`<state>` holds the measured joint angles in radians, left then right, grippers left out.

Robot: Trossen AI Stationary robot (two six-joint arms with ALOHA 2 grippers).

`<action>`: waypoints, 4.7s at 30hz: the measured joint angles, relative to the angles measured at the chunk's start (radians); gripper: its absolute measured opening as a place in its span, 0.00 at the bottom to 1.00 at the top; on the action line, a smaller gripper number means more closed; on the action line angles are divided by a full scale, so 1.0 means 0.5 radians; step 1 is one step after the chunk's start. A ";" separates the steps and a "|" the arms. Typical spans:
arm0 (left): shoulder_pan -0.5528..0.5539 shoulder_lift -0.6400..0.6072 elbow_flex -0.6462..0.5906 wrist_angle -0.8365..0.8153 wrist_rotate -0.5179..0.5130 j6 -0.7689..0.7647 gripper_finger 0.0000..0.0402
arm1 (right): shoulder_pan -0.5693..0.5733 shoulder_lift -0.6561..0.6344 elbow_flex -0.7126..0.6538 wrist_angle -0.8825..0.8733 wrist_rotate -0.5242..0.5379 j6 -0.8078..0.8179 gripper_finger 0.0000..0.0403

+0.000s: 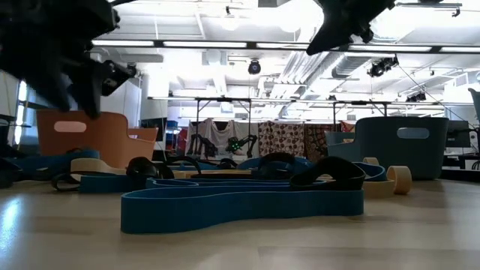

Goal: Sort rubber bands into baskets
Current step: Put the white rubber band into the blue bin

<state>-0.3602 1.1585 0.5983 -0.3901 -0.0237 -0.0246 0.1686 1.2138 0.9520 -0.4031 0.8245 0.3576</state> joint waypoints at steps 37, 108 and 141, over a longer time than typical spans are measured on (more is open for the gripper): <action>0.149 0.159 -0.002 0.230 -0.037 0.176 0.01 | 0.117 0.143 -0.001 0.177 -0.264 -0.279 0.10; 0.590 -0.083 -0.002 1.343 -0.090 0.055 0.29 | 0.113 0.988 0.334 1.474 -0.537 -0.761 0.00; 0.594 -0.086 -0.289 1.814 -0.065 0.110 0.43 | -0.656 0.103 0.283 -1.053 0.173 0.183 0.00</action>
<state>-0.0631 1.1156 0.4538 0.5169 -0.0563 0.0303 -0.1593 1.2655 1.0933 -0.9295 0.9111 0.4490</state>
